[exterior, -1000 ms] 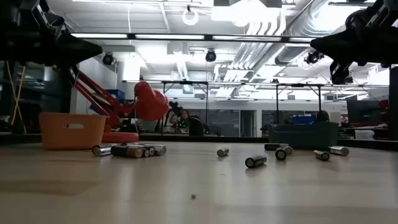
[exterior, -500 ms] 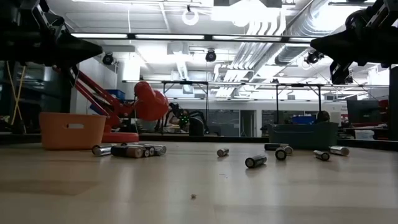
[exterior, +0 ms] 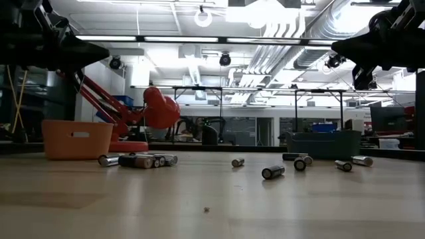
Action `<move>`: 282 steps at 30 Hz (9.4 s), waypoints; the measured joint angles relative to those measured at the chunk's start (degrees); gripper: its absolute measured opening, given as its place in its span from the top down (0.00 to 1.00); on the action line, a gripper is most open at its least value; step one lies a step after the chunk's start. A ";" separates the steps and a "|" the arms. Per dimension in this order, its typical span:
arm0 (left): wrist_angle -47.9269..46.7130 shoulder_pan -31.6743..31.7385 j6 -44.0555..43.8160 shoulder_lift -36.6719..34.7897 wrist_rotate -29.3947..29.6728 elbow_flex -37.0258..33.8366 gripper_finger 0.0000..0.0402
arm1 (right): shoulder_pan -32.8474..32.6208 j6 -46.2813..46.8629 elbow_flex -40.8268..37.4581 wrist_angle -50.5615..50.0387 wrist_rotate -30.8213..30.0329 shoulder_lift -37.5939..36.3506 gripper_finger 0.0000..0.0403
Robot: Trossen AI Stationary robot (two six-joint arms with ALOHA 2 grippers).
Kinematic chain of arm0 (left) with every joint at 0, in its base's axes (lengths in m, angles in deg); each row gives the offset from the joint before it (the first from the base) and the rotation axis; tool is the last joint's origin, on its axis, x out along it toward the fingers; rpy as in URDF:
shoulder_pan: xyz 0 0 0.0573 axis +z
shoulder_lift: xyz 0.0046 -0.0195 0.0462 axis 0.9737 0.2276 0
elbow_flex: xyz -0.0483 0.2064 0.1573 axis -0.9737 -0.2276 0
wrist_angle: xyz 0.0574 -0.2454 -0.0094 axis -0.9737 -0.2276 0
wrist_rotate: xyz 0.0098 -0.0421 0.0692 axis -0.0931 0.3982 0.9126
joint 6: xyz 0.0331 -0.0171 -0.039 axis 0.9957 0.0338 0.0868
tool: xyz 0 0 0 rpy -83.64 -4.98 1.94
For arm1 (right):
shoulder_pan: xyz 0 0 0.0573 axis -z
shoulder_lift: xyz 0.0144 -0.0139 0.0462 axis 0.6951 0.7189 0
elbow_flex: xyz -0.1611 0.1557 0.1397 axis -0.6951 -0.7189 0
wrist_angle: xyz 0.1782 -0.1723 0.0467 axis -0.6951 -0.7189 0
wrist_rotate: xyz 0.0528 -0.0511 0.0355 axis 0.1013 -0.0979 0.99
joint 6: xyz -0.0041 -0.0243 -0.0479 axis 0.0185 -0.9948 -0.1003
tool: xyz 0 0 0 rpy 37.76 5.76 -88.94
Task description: Sort batteries
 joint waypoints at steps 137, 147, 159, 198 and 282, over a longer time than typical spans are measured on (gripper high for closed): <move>-2.36 2.38 11.44 49.81 -1.27 50.64 1.00 | -7.26 66.19 37.55 -43.09 -1.72 85.36 0.51; -3.37 2.38 11.83 49.81 -1.22 50.64 1.00 | -7.26 60.74 40.43 -47.94 -1.02 88.86 0.65; -3.46 2.38 12.47 49.10 -1.20 50.58 1.00 | -7.28 52.62 47.79 -55.98 -1.46 85.49 0.91; -3.50 2.21 10.91 47.21 3.25 50.60 1.00 | -9.97 58.57 60.48 -55.10 -1.84 91.67 0.59; -25.52 -2.82 46.61 99.53 -10.64 56.10 0.56 | -19.76 57.17 60.50 -75.14 -23.69 73.84 0.52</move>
